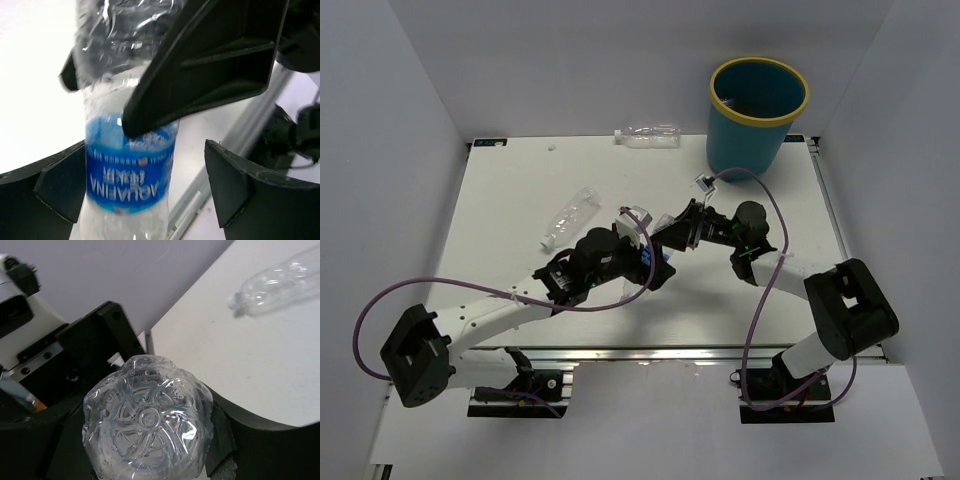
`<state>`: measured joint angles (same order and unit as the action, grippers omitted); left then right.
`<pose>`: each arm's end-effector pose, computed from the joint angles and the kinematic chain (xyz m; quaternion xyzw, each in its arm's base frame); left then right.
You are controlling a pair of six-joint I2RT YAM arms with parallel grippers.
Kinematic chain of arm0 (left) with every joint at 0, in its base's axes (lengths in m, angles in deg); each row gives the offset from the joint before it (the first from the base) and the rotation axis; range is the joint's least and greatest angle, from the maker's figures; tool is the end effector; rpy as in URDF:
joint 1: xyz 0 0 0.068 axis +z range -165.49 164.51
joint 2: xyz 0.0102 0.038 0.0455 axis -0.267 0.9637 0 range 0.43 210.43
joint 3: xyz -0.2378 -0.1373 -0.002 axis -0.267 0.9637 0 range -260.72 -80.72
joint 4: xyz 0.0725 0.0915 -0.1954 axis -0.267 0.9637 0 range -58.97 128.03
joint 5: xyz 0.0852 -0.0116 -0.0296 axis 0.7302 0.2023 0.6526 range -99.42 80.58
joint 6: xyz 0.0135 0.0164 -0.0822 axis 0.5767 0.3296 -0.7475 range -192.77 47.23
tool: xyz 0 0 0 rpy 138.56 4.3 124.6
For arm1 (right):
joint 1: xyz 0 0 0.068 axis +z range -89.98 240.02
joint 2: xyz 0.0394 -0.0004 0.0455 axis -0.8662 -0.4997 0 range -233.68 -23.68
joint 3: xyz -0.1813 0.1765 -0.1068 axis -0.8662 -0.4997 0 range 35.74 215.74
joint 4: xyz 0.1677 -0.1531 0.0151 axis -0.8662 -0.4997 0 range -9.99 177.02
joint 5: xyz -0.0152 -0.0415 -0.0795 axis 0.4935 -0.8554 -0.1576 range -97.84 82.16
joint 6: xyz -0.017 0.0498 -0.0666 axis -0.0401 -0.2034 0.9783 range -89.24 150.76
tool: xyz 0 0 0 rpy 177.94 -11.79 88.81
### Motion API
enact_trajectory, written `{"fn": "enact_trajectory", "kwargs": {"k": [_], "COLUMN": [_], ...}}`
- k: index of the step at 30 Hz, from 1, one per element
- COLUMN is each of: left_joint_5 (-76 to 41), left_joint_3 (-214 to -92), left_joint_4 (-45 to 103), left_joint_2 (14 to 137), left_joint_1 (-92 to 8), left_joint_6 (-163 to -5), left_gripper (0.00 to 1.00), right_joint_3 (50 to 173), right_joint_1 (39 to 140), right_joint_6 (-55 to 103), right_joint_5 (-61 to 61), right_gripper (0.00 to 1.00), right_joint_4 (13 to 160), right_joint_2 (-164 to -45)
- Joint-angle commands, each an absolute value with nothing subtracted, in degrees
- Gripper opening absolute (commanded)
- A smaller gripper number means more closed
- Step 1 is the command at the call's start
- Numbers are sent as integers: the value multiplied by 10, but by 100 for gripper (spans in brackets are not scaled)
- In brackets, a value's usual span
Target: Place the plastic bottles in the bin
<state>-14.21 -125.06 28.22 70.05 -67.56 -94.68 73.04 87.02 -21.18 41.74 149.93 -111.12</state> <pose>0.1663 -0.2237 0.2713 0.2385 0.7960 -0.3619 0.4226 0.2480 0.1900 0.2846 -0.1976 0.6239 0.6529 0.3813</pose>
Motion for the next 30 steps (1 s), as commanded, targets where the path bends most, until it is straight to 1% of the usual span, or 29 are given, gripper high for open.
{"fn": "enact_trajectory", "kwargs": {"k": [1, 2, 3, 4, 5, 6, 7, 9, 11, 12, 13, 14, 15, 16, 18, 19, 21, 22, 23, 24, 25, 27, 28, 29, 30], "left_joint_5": [-87, -44, -22, -1, 22, 75, 100, 160, 177, 179, 163, 156, 150, 137, 113, 102, 79, 75, 39, 26, 17, 18, 32, 40, 50], "left_joint_3": [-1278, -1279, -1280, -1278, -1280, -1280, -1283, -1291, -1306, -1310, -1315, -1323, -1328, -1333, -1362, -1374, -1406, -1409, -1408, -1406, -1406, -1406, -1408, -1412, -1416], "left_joint_4": [307, 308, 308, 308, 324, 331, 337, 364, 395, 403, 410, 419, 420, 422, 425, 422, 411, 402, 381, 378, 377, 385, 387, 402, 411], "left_joint_2": [682, 673, 669, 664, 659, 652, 650, 651, 656, 665, 671, 677, 685, 705, 729, 759, 785, 794, 805, 808, 808, 808, 810, 818, 824], "left_joint_1": [-680, -680, -680, -680, -680, -680, -679, -675, -666, -649, -637, -625, -612, -576, -537, -500, -474, -473, -473, -473, -473, -470, -470, -465, -455], "left_joint_6": [-949, -956, -960, -964, -968, -980, -983, -995, -1009, -1015, -1018, -1023, -1025, -1023, -1017, -1008, -951, -917, -836, -800, -778, -727, -708, -696, -693], "left_gripper": [98, 98, 98, 98, 98, 98, 98, 98, 98, 98, 98, 98, 98, 98, 98, 98, 98, 98, 98, 98, 98, 98, 98, 98, 98], "right_joint_3": [775, 788, 800, 813, 839, 850, 863, 918, 964, 1015, 1045, 1079, 1156, 1195, 1257, 1299, 1335, 1377, 1403, 1428, 1473, 1516, 1539, 1591, 1620], "right_joint_1": [843, 835, 831, 830, 823, 819, 814, 795, 783, 780, 779, 776, 775, 772, 761, 756, 739, 733, 720, 713, 707, 692, 684, 679, 677], "right_joint_6": [-138, -112, -86, -34, -13, 2, 28, 46, 93, 106, 125, 164, 183, 201, 243, 251, 266, 272, 275, 277, 271, 265, 260, 259, 260], "right_joint_5": [288, 262, 230, 200, 134, 101, 57, 18, -25, -53, -116, -147, -182, -237, -279, -313, -338, -345, -345, -340, -336, -336, -336, -329, -313], "right_gripper": [23, 22, 22, 22, 22, 22, 21, 21, 21, 20, 19, 19, 19, 19, 20, 20, 20, 20, 20, 21, 23, 27, 42, 63, 86], "right_joint_4": [1401, 1353, 1255, 1212, 1171, 1141, 1100, 1061, 1045, 1046, 1047, 1043, 1035, 1027, 1029, 1037, 1051, 1046, 1034, 1007, 993, 962, 950, 935, 897], "right_joint_2": [-1075, -1067, -1051, -1044, -1037, -1022, -1016, -1004, -1002, -1008, -1013, -1022, -1050, -1066, -1113, -1126, -1173, -1190, -1210, -1247, -1265, -1323, -1341, -1362, -1397]}}
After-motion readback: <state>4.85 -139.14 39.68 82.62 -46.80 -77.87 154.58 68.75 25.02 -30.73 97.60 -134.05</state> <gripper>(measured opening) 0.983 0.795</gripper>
